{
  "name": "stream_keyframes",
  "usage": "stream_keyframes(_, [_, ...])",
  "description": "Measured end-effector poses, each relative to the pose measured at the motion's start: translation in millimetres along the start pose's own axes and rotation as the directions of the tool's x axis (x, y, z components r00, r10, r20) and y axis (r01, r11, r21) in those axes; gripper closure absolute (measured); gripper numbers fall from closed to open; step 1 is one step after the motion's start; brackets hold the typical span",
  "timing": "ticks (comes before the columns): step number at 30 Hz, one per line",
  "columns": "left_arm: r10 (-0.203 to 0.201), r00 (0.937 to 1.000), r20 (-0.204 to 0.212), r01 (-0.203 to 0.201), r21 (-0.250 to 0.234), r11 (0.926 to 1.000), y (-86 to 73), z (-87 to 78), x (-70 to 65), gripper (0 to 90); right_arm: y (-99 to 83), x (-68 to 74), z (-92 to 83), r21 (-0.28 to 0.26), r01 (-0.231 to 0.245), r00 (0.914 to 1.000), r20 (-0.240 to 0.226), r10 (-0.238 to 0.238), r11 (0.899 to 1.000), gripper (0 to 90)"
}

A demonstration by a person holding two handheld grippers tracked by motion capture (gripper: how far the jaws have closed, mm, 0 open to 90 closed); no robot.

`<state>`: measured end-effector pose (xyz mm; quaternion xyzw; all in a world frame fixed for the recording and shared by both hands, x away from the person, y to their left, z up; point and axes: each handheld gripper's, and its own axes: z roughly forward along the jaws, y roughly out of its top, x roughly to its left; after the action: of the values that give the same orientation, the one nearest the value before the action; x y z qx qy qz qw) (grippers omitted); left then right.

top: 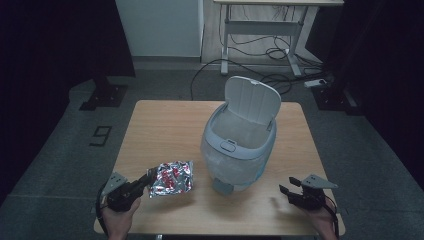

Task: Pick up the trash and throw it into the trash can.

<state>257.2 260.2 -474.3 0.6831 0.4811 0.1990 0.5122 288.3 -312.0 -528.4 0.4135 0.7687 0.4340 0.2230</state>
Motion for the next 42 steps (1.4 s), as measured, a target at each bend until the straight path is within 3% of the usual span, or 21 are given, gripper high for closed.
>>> stream_keyframes(21, [0.026,0.9994,0.024,-0.024,-0.084,0.9961,31.2,-15.1,-4.1,88.0,-0.7,-0.5,2.1,0.002,-0.022,0.9997,-0.005,0.022,1.000,44.5])
stream_keyframes(37, [0.057,0.9980,0.025,-0.054,-0.112,0.9923,60.7,-27.8,-9.3,88.1,-0.7,-0.3,2.4,0.004,-0.020,0.9998,-0.006,0.020,1.000,44.4])
stream_keyframes(42, [0.053,0.9979,0.038,-0.047,-0.126,0.9909,70.7,-30.6,-10.7,88.2,-0.7,-0.2,2.7,0.005,-0.020,0.9998,-0.006,0.020,1.000,44.4])
